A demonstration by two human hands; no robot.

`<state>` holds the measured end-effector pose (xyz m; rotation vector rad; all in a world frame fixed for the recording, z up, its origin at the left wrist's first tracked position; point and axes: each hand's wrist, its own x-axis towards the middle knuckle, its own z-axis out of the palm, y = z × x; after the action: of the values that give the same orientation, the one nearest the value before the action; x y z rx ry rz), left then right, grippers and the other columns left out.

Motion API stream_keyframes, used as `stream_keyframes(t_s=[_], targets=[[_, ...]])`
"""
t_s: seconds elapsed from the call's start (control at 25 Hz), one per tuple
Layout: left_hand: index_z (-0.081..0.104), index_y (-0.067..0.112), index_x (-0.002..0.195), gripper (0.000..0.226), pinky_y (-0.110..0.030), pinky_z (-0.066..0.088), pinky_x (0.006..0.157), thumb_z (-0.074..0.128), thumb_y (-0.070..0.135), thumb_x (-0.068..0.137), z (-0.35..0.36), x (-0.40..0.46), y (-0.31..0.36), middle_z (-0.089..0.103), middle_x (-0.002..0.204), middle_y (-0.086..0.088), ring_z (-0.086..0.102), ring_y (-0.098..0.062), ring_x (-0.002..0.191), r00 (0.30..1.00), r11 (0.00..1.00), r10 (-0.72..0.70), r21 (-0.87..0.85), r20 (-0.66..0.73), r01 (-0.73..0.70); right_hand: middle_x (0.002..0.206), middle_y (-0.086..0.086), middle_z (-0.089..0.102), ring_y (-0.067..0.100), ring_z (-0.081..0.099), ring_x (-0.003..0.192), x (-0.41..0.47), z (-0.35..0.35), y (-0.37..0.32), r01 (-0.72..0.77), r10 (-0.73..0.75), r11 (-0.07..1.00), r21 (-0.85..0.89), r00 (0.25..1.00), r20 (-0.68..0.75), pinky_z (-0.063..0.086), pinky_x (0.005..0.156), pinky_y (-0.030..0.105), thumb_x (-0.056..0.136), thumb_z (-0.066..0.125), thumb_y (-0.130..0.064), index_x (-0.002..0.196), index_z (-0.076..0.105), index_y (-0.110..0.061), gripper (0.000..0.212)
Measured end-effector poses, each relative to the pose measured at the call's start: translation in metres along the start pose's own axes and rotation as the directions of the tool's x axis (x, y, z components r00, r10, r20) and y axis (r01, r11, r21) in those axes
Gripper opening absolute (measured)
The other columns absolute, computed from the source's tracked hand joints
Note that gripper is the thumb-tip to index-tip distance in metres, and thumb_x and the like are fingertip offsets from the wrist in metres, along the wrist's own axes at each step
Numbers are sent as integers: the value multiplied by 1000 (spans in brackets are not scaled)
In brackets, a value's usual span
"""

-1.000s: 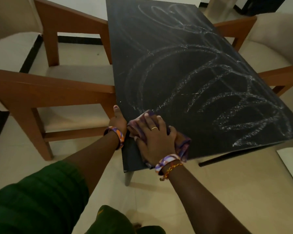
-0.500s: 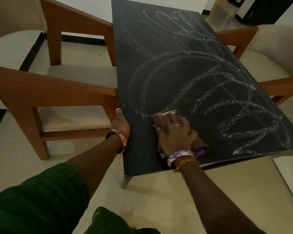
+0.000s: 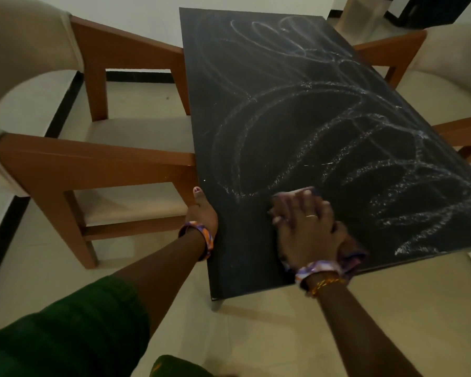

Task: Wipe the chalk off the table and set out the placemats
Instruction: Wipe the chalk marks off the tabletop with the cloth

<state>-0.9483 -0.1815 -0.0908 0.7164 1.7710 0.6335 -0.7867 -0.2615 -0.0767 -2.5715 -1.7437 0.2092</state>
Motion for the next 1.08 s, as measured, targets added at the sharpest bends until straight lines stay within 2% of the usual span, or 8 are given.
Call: stream_keyframes(t_s=[0.12,0.24,0.36,0.6,0.76,0.88,1.0,1.08], targets=[[40,16,67,58,-23,26,52,11,57,96,0,-3,0,41,67,-2,38,-12,59,1000,999,-5,37,-4,5,159,-11,-6,28,-4,145,-20,9,-36,285,-282,957,-53,957,67,9,110,56,91,19,-61,148,5,-42,62],[50,14,78,61,-24,26,52,10,56,96,-1,-3,2,45,71,-3,41,-12,62,1000,1000,-1,32,16,0,159,-13,-5,28,-3,145,27,3,-14,109,-109,994,-7,991,76,9,111,56,93,27,-61,149,3,-41,65],[44,14,69,61,-23,27,53,10,57,95,-1,-1,0,47,71,-2,43,-11,62,1000,1000,12,26,25,-12,160,-8,-7,32,-4,145,64,-4,0,-123,118,992,39,986,117,8,111,60,93,26,-64,151,0,-36,69],[43,21,69,53,-22,29,55,16,59,94,1,6,-6,45,71,1,42,-10,62,998,998,-1,-64,62,5,158,-12,-12,26,-6,144,-4,6,-37,190,-179,978,-89,976,121,8,111,54,84,9,-69,147,-3,-45,69],[36,33,72,67,-12,28,56,-3,88,67,0,21,-14,35,73,16,36,0,63,985,990,119,64,127,-128,159,-12,-6,28,0,145,7,-1,-19,-224,225,974,-29,968,110,12,111,58,95,26,-57,148,-1,-45,60],[54,20,88,53,-16,44,64,23,63,91,-16,45,-13,59,83,2,56,-7,74,938,974,62,186,341,-132,160,-10,1,30,2,144,35,-8,-39,-458,452,886,70,888,79,13,111,58,97,28,-54,150,10,-41,57],[52,13,69,56,-33,52,66,23,53,95,-53,61,26,58,70,-10,55,-19,64,822,831,175,366,543,-418,159,-11,2,28,2,144,41,1,-115,-291,289,956,42,956,47,13,109,56,96,31,-51,148,16,-40,55],[50,13,65,58,-33,45,68,19,50,97,-70,79,65,55,70,-10,50,-19,65,727,605,409,433,552,-668,159,-13,2,24,2,144,27,8,-144,-131,131,991,0,990,55,13,109,56,96,32,-49,147,15,-43,55]])
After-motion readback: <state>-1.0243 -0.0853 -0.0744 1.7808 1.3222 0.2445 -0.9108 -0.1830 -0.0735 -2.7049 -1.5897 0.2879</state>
